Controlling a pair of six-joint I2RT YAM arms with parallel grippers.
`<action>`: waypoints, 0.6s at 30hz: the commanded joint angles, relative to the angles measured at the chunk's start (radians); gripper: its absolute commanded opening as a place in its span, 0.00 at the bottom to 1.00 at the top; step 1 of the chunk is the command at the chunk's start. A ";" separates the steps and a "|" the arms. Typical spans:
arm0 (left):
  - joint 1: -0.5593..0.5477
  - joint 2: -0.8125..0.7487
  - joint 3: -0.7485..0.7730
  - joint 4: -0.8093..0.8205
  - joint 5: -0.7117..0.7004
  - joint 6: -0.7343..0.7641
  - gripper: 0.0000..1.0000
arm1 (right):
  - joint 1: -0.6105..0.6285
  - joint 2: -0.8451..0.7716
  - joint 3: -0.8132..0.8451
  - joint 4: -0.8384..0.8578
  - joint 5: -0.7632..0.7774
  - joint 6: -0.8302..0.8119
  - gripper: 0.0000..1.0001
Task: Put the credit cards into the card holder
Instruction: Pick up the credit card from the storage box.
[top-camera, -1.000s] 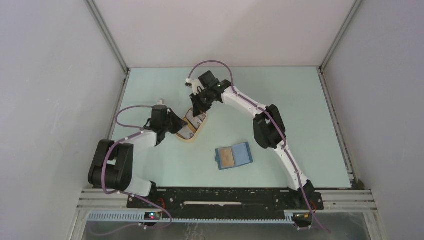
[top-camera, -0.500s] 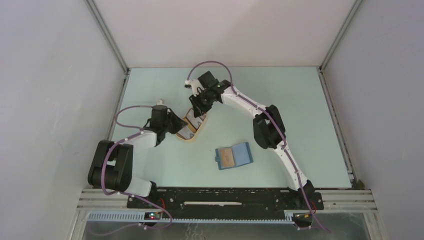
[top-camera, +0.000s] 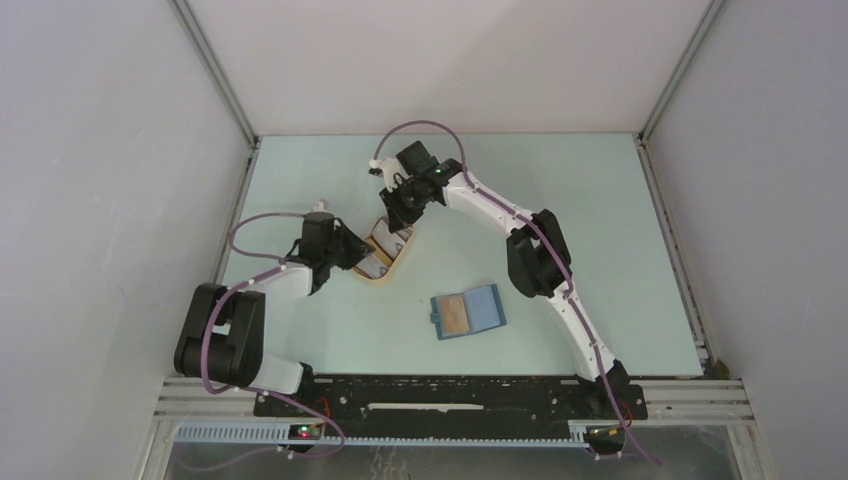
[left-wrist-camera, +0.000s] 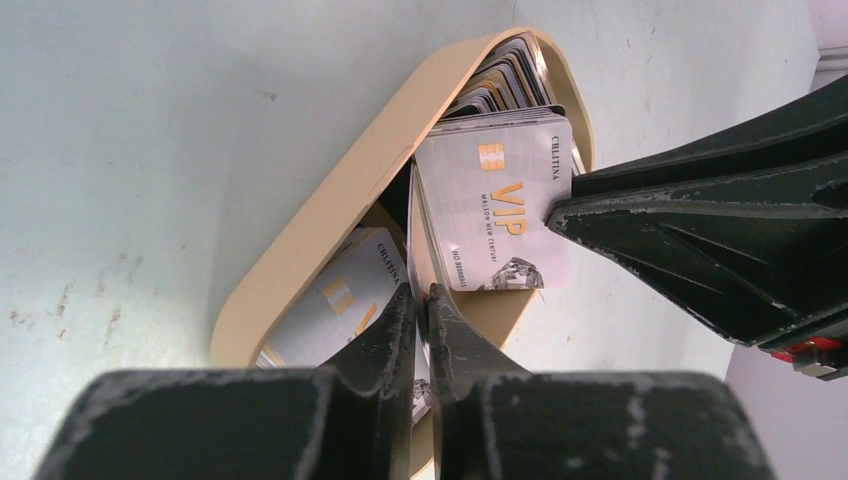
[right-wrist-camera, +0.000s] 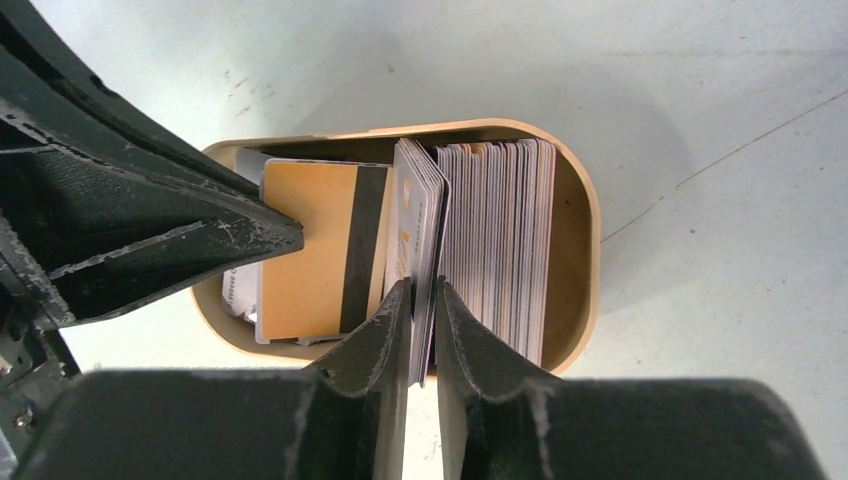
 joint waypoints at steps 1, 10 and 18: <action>0.007 -0.019 -0.026 -0.051 -0.011 0.058 0.13 | -0.008 -0.039 0.016 0.011 -0.063 0.000 0.20; 0.010 -0.029 -0.035 -0.025 0.031 0.050 0.24 | -0.008 -0.044 0.016 0.010 -0.073 -0.001 0.23; 0.017 -0.012 -0.047 0.029 0.077 0.018 0.21 | -0.007 -0.057 0.014 0.004 -0.100 -0.008 0.26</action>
